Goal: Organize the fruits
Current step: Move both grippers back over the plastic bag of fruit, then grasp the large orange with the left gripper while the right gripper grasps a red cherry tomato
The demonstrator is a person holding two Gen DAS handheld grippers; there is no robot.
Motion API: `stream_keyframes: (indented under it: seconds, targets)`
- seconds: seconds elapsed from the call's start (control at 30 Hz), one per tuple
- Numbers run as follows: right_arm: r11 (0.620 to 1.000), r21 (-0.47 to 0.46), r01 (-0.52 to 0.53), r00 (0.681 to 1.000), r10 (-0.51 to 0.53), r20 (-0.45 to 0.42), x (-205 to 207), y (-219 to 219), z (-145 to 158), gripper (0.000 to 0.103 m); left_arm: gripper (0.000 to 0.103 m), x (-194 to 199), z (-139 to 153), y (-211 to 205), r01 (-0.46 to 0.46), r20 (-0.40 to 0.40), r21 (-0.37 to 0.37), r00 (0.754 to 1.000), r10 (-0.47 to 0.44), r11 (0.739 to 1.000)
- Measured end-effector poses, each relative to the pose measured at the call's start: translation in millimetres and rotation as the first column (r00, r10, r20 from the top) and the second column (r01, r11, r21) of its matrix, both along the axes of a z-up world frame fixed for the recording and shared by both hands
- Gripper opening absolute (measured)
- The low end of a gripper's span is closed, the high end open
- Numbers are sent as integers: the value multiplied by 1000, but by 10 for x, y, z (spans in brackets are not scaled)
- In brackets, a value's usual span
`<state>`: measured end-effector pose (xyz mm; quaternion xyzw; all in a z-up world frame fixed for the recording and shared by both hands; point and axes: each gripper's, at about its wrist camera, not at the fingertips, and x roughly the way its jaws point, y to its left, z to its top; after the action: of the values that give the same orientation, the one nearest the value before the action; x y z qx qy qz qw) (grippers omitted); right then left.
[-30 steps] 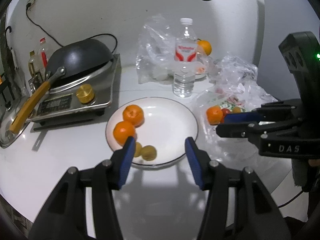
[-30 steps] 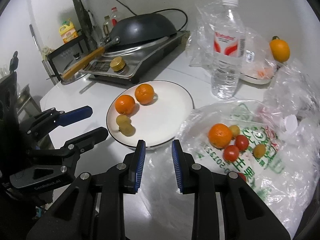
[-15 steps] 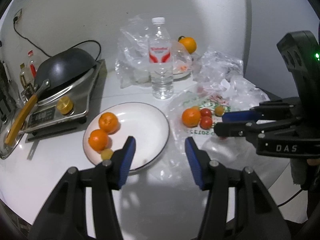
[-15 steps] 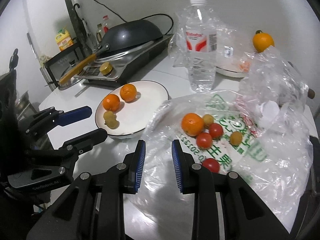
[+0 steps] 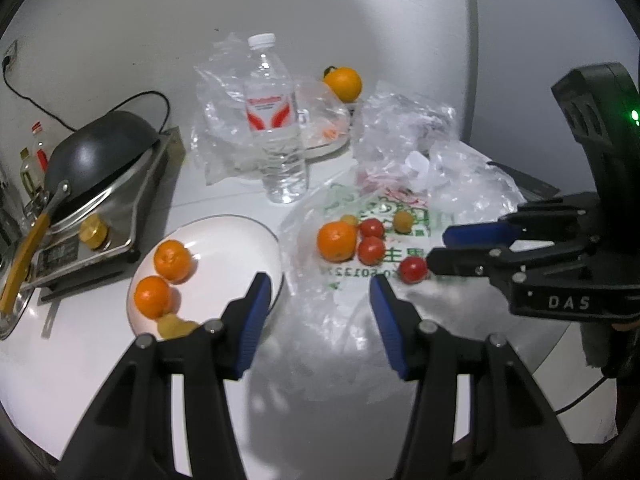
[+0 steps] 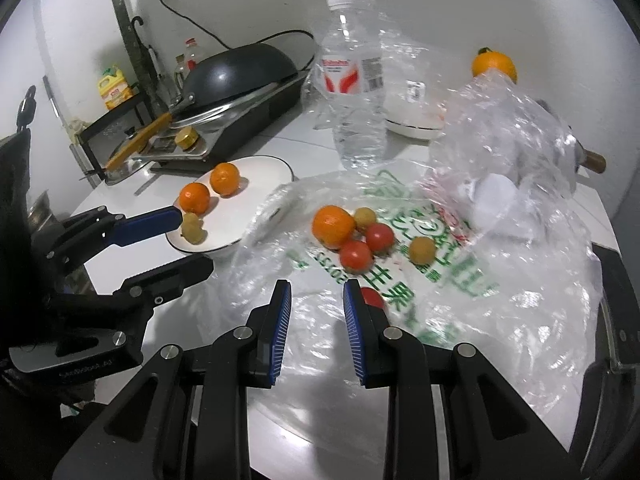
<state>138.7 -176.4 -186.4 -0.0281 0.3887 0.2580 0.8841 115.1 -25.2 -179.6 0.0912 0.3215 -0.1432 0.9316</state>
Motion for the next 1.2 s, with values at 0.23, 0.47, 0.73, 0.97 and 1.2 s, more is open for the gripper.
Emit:
stream_keyframes:
  seconds: [0.23, 0.47, 0.73, 0.97, 1.2]
  targets:
    - [1000, -8, 25, 999, -25, -20, 37, -143, -89, 29, 53, 51, -68, -169, 38, -23, 9, 999, -38, 999]
    - [1000, -26, 18, 998, -19, -58, 140, -159, -248, 29, 53, 155, -181, -268, 49, -57, 15, 997, -48, 999]
    - [999, -34, 0, 996, -3, -87, 341, -77, -380, 39, 53, 278, -222, -262, 40, -73, 15, 997, -39, 999]
    - [997, -68, -23, 993, 15, -114, 423, 19, -497, 39, 53, 366, -266, -197, 25, -85, 11, 996, -24, 1000]
    - [994, -98, -38, 993, 27, -111, 468, 65, -540, 30, 53, 420, -261, -235, 34, -71, 32, 997, -32, 999]
